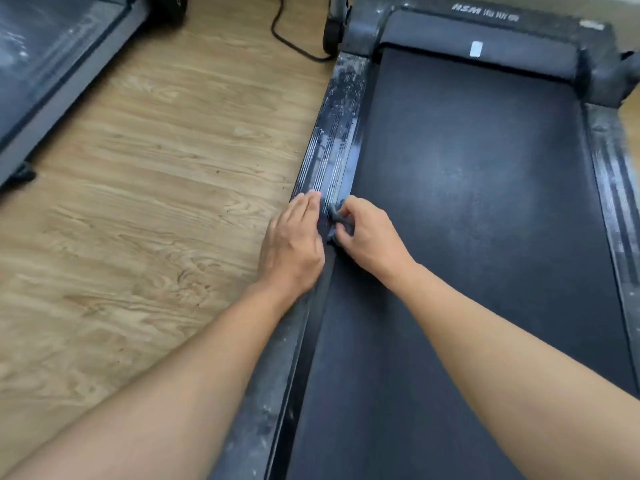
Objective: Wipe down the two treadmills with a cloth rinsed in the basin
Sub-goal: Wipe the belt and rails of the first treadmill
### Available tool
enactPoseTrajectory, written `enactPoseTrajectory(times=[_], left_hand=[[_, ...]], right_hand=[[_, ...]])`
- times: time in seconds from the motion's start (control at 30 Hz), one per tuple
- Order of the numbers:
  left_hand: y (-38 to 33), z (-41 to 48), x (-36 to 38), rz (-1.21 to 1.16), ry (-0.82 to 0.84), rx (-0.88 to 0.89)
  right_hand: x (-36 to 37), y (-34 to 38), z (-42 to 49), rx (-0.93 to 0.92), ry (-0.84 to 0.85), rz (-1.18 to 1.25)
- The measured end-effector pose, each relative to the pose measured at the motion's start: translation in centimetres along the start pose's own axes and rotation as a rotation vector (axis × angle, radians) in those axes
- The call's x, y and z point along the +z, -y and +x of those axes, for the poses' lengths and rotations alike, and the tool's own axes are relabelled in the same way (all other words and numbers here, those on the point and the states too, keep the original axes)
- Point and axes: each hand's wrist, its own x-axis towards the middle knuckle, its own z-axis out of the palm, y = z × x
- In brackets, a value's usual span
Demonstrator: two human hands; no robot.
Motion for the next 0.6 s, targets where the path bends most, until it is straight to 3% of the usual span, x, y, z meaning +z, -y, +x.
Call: enactPoseTrajectory(times=[0.17, 0.4, 0.6], left_hand=[[0.8, -17.3, -0.3, 0.215, 0.038, 0.039], [1.7, -17.6, 0.4, 0.158, -0.056, 0.037], [2.4, -17.5, 0.8, 0.046, -0.123, 0.057]], right_hand=[[0.8, 1.1, -0.3, 0.112, -0.049, 0.021], [1.1, 4.5, -1.4, 0.209, 0.074, -0.170], [2.6, 8.7, -15.7, 0.067, 0.201, -0.059]])
